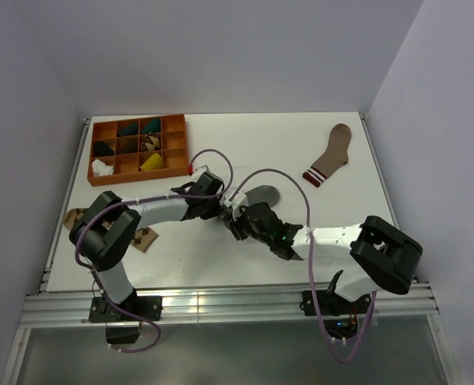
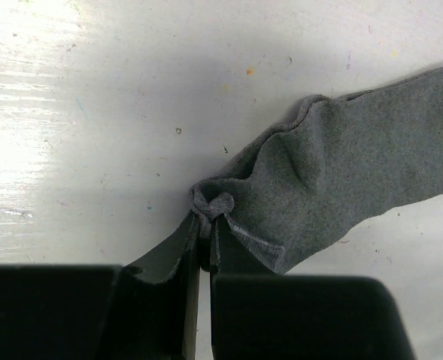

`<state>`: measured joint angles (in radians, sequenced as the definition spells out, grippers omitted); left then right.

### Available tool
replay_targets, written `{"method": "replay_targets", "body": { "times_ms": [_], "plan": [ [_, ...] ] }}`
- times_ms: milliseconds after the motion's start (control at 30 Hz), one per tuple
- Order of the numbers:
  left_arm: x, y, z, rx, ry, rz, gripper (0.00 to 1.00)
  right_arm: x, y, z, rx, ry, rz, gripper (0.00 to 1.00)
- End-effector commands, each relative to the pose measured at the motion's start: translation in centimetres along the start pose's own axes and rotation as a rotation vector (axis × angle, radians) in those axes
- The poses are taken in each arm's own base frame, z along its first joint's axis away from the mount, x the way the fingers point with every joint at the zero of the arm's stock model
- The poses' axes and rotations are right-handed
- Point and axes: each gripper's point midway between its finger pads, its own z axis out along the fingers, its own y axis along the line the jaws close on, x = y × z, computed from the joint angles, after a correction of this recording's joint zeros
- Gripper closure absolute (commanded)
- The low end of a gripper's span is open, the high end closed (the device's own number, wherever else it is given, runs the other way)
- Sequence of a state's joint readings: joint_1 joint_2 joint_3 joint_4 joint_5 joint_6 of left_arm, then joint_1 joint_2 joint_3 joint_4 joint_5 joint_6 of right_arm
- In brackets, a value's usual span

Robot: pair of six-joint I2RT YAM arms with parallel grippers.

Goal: Roll the socks
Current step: Roll the sock at the center of the board.

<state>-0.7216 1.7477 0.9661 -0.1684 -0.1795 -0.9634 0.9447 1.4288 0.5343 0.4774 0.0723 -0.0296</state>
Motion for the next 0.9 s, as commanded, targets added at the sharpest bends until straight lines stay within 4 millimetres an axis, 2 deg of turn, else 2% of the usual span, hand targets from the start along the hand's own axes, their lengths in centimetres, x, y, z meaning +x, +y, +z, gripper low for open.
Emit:
{"method": "replay_targets", "body": {
  "times_ms": [0, 67, 300, 600, 867],
  "plan": [
    [0.2, -0.2, 0.0, -0.015, 0.019, 0.012, 1.0, -2.2, -0.6, 1.1, 0.079, -0.043, -0.113, 0.55],
    [0.1, -0.2, -0.1, -0.013, 0.018, 0.012, 1.0, -1.7, -0.1, 1.6, 0.075, -0.029, -0.135, 0.55],
    [0.4, -0.4, -0.3, -0.005, 0.029, 0.014, 1.0, -0.8, -0.5, 3.1, 0.115, 0.01, -0.18, 0.55],
    [0.6, -0.4, -0.1, -0.002, 0.044, 0.014, 1.0, 1.6, -0.1, 4.8, 0.11, 0.081, -0.195, 0.55],
    [0.8, -0.5, 0.1, -0.004, 0.054, 0.01, 1.0, 4.2, -0.4, 5.5, 0.129, 0.163, -0.188, 0.62]
  ]
}}
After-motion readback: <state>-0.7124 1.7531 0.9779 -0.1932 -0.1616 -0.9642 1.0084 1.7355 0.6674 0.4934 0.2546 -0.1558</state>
